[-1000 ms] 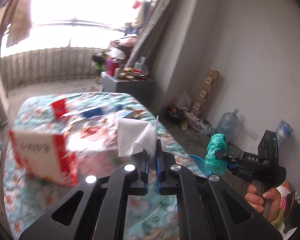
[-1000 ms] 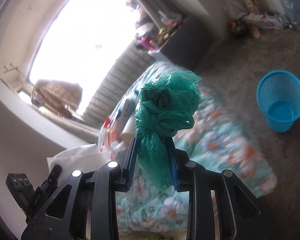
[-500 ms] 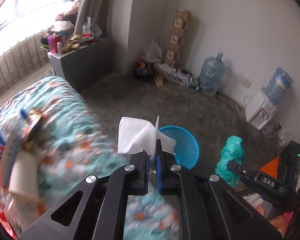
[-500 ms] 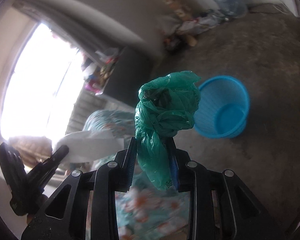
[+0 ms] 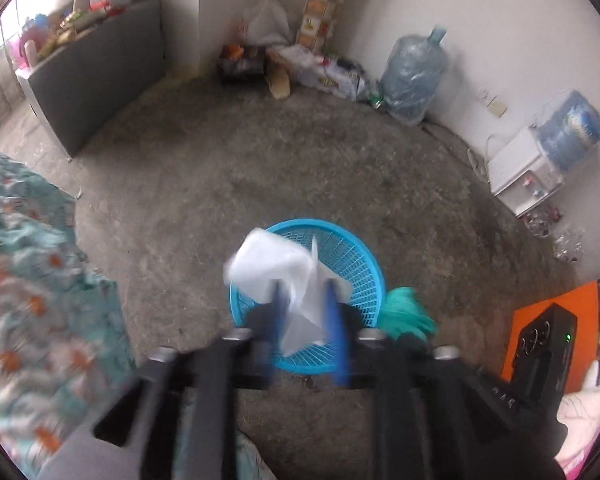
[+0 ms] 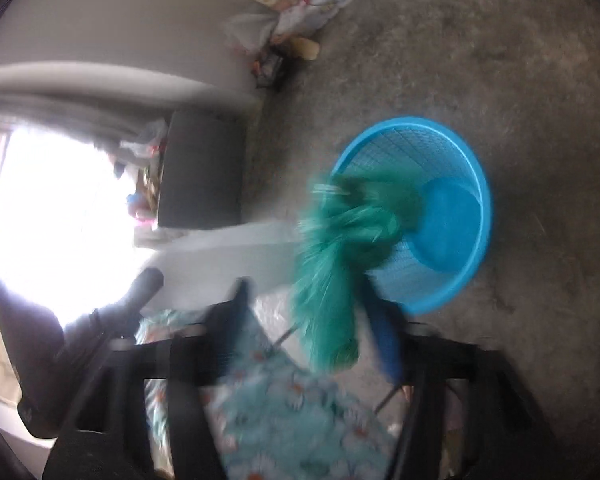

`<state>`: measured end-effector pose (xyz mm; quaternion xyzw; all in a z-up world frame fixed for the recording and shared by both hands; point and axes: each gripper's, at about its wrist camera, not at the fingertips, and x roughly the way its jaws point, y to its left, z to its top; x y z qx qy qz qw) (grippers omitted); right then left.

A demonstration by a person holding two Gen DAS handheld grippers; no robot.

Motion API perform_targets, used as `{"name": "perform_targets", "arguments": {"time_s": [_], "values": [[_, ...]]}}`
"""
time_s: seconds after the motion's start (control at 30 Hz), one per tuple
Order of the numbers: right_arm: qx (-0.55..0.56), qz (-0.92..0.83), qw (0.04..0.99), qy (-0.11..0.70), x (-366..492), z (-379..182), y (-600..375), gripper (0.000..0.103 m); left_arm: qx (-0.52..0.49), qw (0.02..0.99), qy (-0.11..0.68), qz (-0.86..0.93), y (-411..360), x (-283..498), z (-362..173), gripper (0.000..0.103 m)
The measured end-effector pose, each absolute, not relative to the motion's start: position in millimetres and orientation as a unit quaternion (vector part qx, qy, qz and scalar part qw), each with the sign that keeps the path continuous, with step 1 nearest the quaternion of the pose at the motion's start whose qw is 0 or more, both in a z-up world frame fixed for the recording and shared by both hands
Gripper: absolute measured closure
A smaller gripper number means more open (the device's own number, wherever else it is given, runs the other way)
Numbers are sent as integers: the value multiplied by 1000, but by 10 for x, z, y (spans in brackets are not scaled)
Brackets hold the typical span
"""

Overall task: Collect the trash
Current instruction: 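Carry both items over the blue wastebasket and open both tools to drop them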

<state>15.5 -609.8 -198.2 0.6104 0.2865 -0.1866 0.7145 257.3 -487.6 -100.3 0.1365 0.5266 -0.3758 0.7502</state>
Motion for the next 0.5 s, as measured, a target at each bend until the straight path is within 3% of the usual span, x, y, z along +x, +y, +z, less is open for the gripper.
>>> {"name": "perform_targets", "arguments": {"time_s": [0.03,0.13,0.3,0.5], "values": [[608,-197,711,293,171,-2008,-6092,32,138,753,528,-367,-4923,2611,-1076,48],[602,-232,691,325,160,-2244,-6193,32,139,762,531,-344,-4961,2669,-1165,42],[607,-243,692,307,-55,-2129,-6059,32,118,769,513,-363,-4762,2574,-953,36],[570,-249,731,281,-117,-1737,-5860,31,72,790,461,-399,-4328,2370,-314,34]]}}
